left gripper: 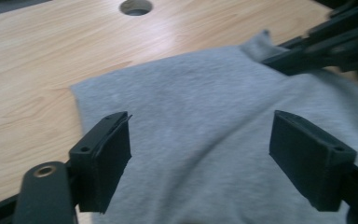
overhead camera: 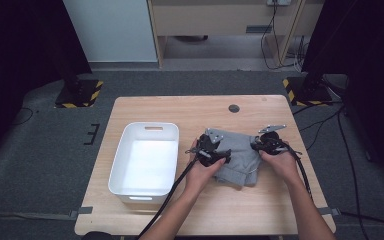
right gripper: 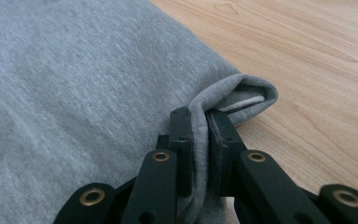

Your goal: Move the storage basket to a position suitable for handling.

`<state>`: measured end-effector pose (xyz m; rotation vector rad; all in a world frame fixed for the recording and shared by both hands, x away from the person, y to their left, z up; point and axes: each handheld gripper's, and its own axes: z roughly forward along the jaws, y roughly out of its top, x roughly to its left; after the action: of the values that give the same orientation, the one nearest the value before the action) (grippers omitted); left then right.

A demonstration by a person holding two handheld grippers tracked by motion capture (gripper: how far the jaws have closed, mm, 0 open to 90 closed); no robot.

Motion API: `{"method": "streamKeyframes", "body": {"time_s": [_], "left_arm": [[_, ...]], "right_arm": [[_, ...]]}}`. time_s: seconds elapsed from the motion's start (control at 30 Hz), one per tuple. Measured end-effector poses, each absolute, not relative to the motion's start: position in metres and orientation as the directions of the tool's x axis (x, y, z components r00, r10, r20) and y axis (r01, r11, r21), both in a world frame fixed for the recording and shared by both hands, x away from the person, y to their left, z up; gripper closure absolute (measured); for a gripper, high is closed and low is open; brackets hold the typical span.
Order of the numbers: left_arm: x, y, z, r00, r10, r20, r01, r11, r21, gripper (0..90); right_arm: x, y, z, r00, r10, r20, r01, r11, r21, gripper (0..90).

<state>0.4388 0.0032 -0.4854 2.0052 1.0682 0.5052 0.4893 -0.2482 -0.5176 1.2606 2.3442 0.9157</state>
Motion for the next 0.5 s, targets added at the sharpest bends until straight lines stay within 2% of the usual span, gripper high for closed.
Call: {"method": "streamKeyframes", "body": {"time_s": [0.5], "left_arm": [[0.446, 0.013, -0.514, 0.493, 0.870, -0.018, 0.574, -0.310, 0.758, 35.5]], "right_arm": [[0.490, -0.249, -0.518, -0.551, 0.834, 0.019, 0.625, 0.397, 0.672, 80.9]]}}
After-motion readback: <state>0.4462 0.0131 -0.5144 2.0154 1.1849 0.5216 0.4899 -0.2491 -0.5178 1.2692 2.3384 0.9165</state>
